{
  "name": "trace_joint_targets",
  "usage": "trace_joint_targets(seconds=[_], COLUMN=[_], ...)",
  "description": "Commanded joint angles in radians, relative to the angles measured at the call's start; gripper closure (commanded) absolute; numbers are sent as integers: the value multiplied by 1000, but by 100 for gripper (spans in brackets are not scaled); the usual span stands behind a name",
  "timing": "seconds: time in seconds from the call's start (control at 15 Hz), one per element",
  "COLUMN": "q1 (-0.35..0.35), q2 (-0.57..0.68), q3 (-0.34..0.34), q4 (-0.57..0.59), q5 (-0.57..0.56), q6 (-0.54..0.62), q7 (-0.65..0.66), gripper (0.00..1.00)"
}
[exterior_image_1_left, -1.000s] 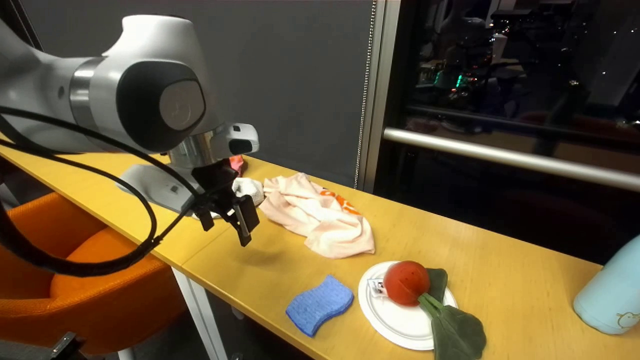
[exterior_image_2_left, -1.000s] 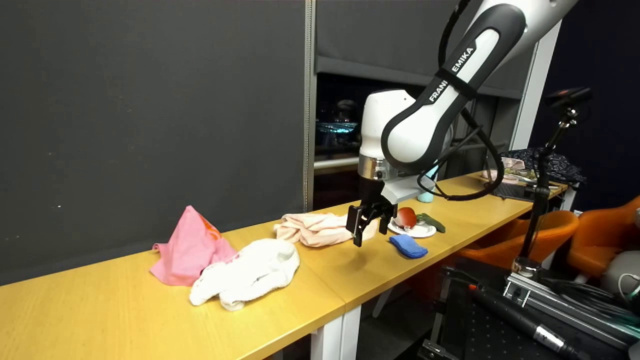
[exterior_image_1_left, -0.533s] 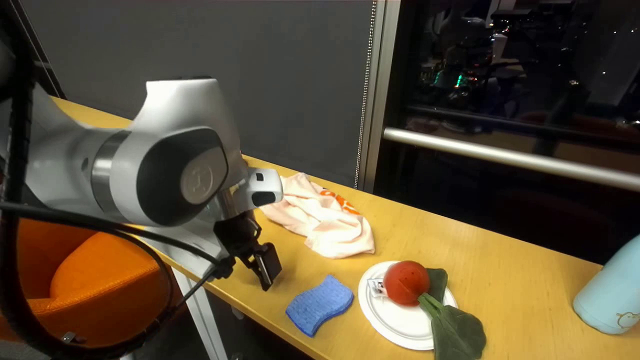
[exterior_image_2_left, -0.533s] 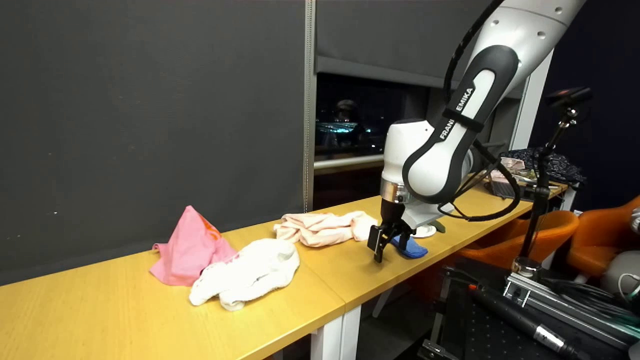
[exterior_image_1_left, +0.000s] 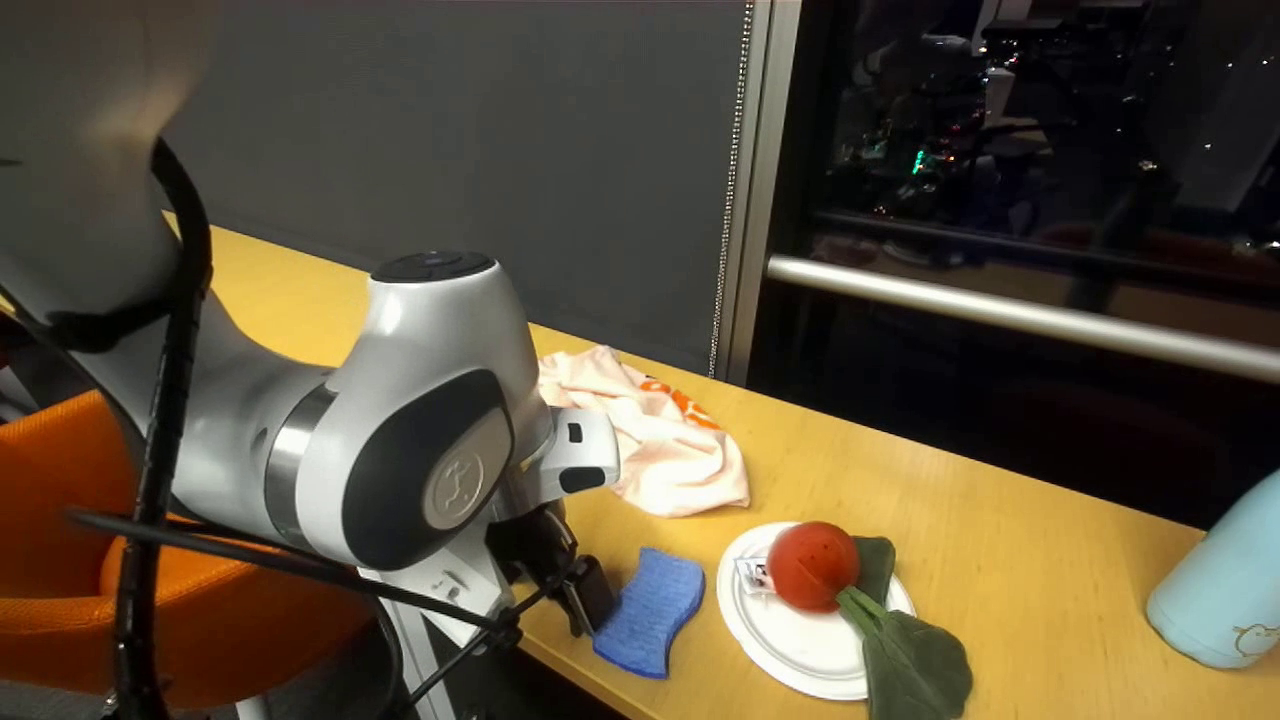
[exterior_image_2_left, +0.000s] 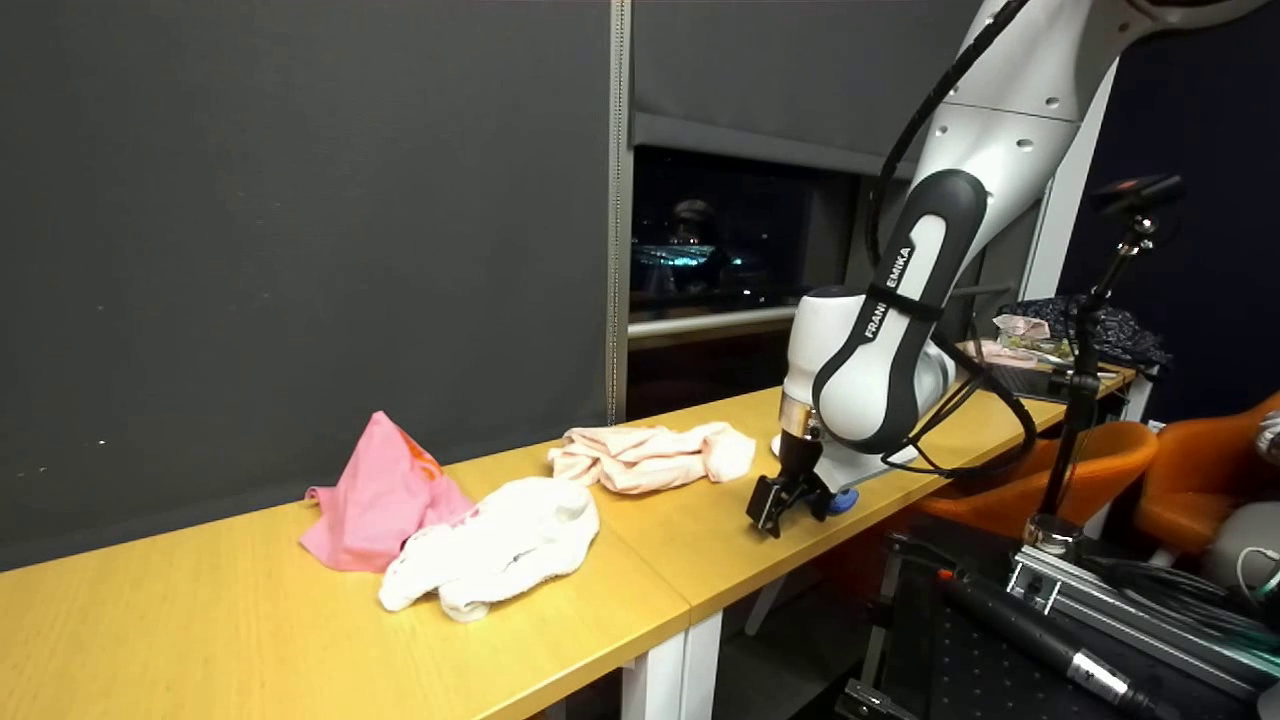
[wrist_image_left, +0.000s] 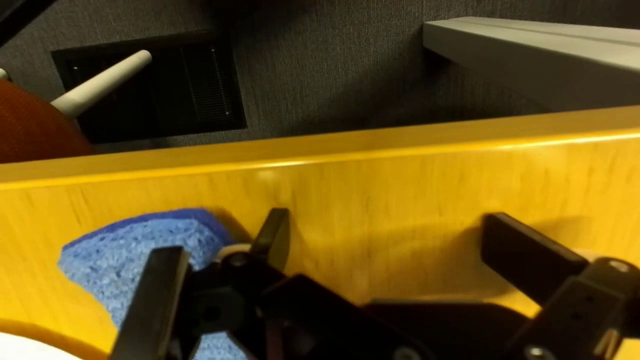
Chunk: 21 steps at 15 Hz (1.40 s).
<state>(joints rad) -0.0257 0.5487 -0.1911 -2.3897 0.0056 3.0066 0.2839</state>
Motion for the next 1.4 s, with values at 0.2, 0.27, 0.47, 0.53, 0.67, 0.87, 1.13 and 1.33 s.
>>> trace_joint_targets(seconds=[0.2, 0.27, 0.47, 0.53, 0.67, 0.87, 1.13, 1.33], q1=[-42, -47, -71, -75, -97, -122, -162, -184], q2=[32, 41, 77, 88, 130, 192, 189, 179], q3=[-59, -72, -97, -105, -106, -119, -131, -161], q4=[2, 11, 46, 59, 108, 171, 182, 182], q5=[34, 34, 35, 36, 42, 49, 63, 64], q6=[51, 51, 50, 48, 42, 37, 31, 34], q7=[-59, -62, -70, -68, -69, -65, -74, -75], gripper=[0, 0, 0, 0, 0, 0, 0, 0])
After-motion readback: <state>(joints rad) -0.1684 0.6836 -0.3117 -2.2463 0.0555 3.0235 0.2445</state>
